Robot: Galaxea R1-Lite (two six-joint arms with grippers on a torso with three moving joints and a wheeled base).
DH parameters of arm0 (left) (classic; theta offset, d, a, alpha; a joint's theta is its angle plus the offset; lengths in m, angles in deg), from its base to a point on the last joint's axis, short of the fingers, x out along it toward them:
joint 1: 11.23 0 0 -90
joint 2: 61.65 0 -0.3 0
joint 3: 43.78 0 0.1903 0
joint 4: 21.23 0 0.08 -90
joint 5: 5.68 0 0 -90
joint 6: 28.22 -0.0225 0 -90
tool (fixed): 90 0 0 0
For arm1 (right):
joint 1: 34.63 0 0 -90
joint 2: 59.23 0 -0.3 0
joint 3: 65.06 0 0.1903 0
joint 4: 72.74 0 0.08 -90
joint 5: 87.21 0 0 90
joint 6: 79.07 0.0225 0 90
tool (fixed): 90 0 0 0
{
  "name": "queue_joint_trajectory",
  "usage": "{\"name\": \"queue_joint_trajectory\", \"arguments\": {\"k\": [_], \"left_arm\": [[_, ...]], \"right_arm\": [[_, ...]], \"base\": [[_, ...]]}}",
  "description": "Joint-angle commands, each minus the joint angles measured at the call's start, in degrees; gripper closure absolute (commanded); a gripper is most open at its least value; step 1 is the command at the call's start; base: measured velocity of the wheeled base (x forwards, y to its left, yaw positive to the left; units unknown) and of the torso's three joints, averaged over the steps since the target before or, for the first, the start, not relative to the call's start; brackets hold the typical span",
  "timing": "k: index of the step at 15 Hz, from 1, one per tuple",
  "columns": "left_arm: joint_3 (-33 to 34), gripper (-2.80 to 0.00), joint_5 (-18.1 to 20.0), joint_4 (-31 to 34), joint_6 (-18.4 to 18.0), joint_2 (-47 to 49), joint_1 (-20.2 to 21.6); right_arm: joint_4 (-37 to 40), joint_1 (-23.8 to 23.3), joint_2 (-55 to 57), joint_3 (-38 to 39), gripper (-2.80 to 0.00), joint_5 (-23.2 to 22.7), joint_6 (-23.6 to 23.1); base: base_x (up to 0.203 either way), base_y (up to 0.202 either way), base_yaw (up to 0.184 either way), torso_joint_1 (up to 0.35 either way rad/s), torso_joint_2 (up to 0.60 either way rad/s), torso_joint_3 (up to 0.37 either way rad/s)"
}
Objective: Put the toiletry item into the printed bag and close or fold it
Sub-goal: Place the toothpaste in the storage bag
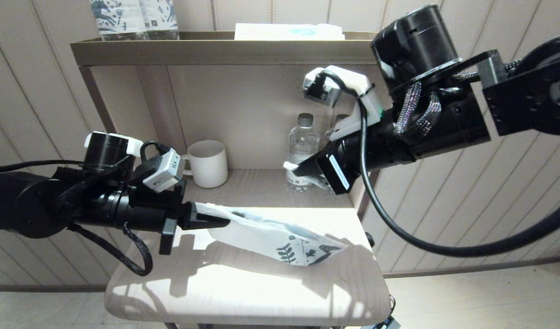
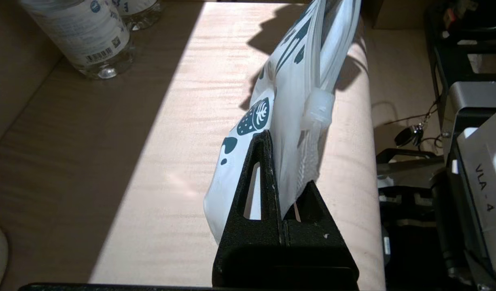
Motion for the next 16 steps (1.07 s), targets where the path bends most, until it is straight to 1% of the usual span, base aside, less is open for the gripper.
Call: {"name": "queue_joint_trajectory", "arguments": {"k": [1, 4, 7, 9, 12, 16], "left_arm": [[-1.09, 0.0, 0.25, 0.71, -0.64, 0.64, -0.25], [-2.63, 0.0, 0.18, 2.04, -0.82, 0.82, -0.2], [-4.52, 0.0, 0.15, 3.98, -0.82, 0.81, -0.25], [-4.8, 0.0, 0.15, 4.45, -0.81, 0.91, -0.26], [-4.89, 0.0, 0.13, 4.47, -0.73, 1.17, -0.26], [-4.89, 0.0, 0.06, 4.54, -0.73, 1.17, -0.26]], "right_arm": [[1.26, -0.32, 0.84, 0.63, 0.0, -1.74, -3.07], [1.46, 0.32, 0.31, 1.58, 0.0, -2.09, -3.75], [1.39, 1.79, -0.81, 4.7, 0.0, -2.11, -3.8], [1.34, 3.2, -2.08, 6.74, 0.0, -2.1, -3.8], [1.34, 5.12, -2.14, 7.61, 0.0, -2.1, -3.8], [1.34, 6.06, -2.89, 8.71, 0.0, -2.1, -3.83]], "base": [[0.0, 0.0, 0.0, 0.0, 0.0, 0.0], [0.0, 0.0, 0.0, 0.0, 0.0, 0.0], [0.0, 0.0, 0.0, 0.0, 0.0, 0.0], [0.0, 0.0, 0.0, 0.0, 0.0, 0.0], [0.0, 0.0, 0.0, 0.0, 0.0, 0.0], [0.0, 0.0, 0.0, 0.0, 0.0, 0.0]]}}
